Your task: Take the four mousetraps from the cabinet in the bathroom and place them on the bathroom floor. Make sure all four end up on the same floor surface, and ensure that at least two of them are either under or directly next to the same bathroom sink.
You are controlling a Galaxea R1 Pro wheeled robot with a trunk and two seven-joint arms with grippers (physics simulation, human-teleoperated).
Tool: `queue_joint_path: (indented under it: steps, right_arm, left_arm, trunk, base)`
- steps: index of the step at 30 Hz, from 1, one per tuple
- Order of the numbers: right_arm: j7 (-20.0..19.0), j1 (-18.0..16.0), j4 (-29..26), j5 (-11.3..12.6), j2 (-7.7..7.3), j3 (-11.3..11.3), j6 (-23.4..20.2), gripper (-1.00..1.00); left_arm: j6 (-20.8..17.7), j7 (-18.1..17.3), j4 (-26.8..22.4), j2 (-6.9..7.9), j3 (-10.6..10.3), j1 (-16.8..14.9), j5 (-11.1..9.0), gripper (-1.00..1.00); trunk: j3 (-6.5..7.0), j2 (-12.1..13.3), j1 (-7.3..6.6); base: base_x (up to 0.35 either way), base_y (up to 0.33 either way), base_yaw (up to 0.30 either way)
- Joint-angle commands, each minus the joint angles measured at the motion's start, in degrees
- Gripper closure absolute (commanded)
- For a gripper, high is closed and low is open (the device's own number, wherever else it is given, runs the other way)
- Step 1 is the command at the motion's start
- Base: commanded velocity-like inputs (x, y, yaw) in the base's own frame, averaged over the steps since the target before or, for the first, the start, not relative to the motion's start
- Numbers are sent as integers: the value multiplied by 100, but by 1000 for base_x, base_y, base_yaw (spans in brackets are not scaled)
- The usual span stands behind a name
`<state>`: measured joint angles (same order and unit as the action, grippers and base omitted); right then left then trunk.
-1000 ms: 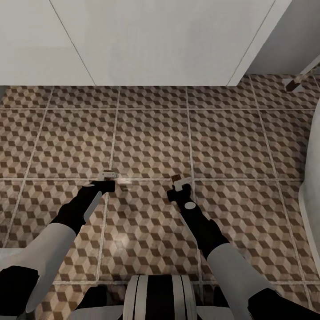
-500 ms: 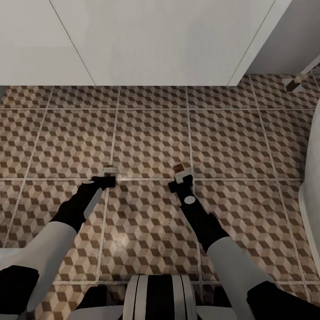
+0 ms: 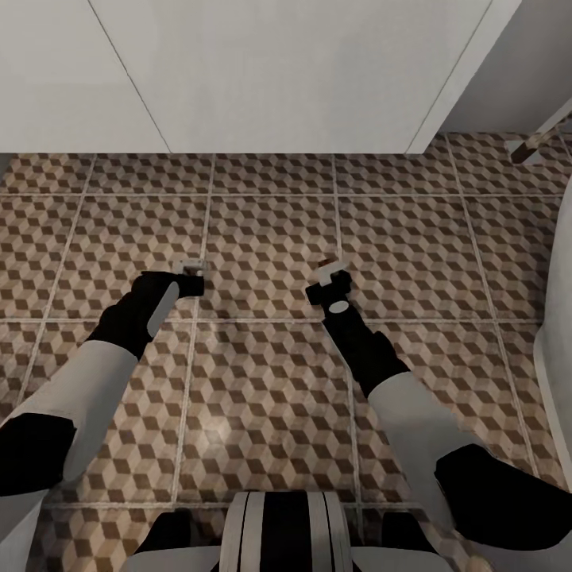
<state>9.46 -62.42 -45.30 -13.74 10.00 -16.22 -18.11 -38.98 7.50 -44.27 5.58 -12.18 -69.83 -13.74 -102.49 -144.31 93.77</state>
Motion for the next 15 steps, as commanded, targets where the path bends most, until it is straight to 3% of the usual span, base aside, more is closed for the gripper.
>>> queue_joint_path:
  steps: [1,7,11,15]
  right_arm:
    - [12,-37,14,-39,0,-13,-61,100]
    - [12,-148,77,-33,0,-10,-87,100]
    - [11,-160,80,-37,0,-22,-102,100]
    - [15,-162,53,-51,0,-31,-111,100]
  left_arm:
    - [-19,37,33,8,-31,-18,-51,100]
    - [315,5,203,25,-47,-65,-50,100]
    - [655,-8,17,59,-90,-73,-54,100]
    - [706,-2,-116,88,-104,-74,-57,100]
  trunk:
    - [-3,-1,-1]
    - [-3,-1,-1]
    - [-3,-1,-1]
    - [-3,-1,-1]
  base:
    - [0,0,0]
    - [0,0,0]
    - [0,0,0]
    - [0,0,0]
